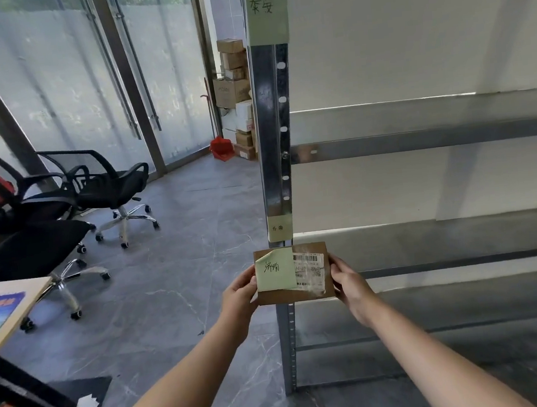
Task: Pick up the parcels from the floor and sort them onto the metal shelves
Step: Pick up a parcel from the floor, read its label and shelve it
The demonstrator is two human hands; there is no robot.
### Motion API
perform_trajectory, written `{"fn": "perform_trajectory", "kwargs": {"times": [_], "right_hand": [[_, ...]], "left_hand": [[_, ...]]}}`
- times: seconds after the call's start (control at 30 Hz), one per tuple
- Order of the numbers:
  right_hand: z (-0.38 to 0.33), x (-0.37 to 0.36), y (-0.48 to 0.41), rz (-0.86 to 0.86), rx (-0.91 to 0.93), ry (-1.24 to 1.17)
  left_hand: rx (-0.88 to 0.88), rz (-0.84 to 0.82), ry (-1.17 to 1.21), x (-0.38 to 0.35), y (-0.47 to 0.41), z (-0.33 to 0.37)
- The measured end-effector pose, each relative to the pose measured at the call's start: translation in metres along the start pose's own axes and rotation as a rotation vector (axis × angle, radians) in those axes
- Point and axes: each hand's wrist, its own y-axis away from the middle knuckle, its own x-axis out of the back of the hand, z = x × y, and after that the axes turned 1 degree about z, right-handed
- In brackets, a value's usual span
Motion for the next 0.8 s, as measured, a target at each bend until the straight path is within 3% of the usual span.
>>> {"fn": "perform_trajectory", "kwargs": {"times": [0.8], "right_hand": [[-0.042, 0.065, 0.027, 0.114, 0.058, -0.006]], "left_hand": [[-0.034, -0.111, -0.008, -0.082, 0.002, 0.019]]}}
